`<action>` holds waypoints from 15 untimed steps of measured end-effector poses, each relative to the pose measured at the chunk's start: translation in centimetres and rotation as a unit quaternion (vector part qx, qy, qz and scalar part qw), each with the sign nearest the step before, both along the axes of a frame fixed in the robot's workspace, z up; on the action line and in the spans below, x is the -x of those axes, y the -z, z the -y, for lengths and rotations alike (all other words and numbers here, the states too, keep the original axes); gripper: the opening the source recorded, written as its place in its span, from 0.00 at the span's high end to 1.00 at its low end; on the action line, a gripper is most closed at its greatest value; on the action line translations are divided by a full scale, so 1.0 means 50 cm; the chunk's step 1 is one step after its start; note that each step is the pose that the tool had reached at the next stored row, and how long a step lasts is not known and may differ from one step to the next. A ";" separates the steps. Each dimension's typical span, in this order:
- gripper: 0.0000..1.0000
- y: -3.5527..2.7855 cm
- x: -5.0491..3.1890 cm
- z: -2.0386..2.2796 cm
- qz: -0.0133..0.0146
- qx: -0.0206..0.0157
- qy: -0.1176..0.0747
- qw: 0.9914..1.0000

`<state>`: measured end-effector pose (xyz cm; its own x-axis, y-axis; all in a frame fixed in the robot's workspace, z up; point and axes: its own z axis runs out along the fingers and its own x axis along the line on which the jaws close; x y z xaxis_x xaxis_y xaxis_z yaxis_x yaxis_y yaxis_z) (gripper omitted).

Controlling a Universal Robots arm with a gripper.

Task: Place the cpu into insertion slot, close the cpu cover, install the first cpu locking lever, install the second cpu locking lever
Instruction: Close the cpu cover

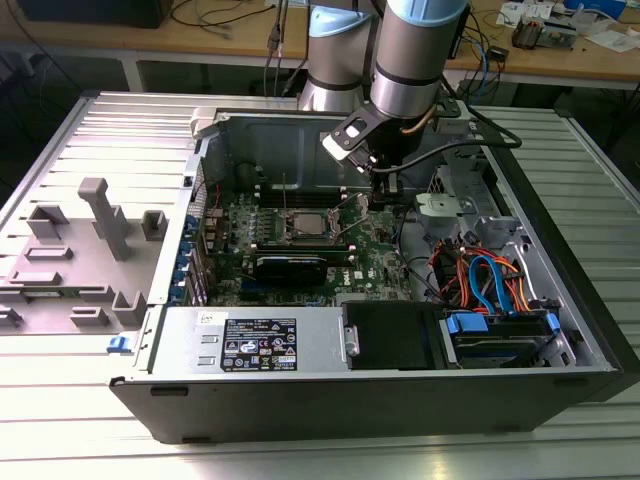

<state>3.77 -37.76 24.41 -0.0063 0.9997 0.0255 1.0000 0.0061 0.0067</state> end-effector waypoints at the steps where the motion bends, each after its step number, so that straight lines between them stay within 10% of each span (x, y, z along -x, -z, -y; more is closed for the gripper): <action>1: 0.89 0.000 0.000 0.0000 0.000 0.000 0.000 1.000; 15: 0.89 -0.013 0.020 0.0000 0.000 0.000 0.000 1.000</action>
